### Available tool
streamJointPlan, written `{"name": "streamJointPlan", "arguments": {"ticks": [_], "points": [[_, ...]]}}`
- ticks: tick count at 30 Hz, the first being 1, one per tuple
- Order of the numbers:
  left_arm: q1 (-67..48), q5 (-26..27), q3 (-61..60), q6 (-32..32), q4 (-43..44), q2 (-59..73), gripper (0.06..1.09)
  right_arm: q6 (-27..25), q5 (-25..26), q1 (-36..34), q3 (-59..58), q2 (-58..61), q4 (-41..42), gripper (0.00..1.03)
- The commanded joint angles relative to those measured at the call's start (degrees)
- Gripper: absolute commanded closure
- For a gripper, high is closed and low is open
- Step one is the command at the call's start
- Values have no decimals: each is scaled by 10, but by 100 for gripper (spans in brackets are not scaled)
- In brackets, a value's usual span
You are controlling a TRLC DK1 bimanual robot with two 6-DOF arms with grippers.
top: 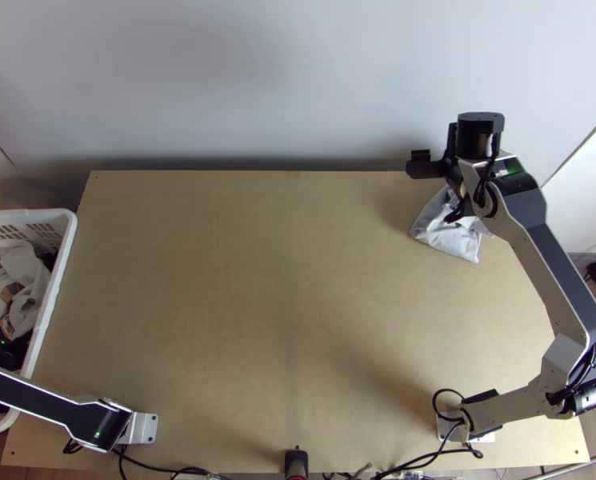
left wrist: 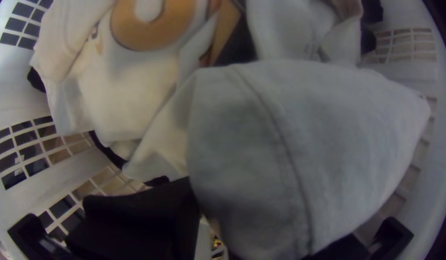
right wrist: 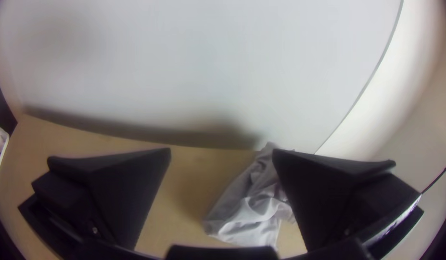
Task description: Fold the t-shirt
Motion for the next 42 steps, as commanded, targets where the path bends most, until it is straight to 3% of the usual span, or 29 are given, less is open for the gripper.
{"name": "streamJointPlan", "arguments": {"ticks": [1, 8, 15, 22, 27, 30, 42], "points": [[4, 6, -1, -14, 10, -21, 87, -9, 11, 9, 5, 10, 3, 5], [10, 56, 2, -40, 4, -83, 87, -9, 23, 16, 5, 16, 4, 5], [4, 56, 69, -96, -48, -127, 92, -9, 37, 23, 2, 16, 4, 5], [8, 103, 195, -95, -176, -104, 101, -10, 60, 29, 2, 15, 4, 5], [9, 106, 274, -125, -225, -92, 101, -9, 68, 32, 1, 12, 4, 5], [9, 135, 304, -142, -236, -93, 101, -9, 70, 35, 0, 10, 4, 5], [-109, 168, 372, -116, -404, -176, 101, -10, 75, 42, -7, 3, 15, 5]]}}
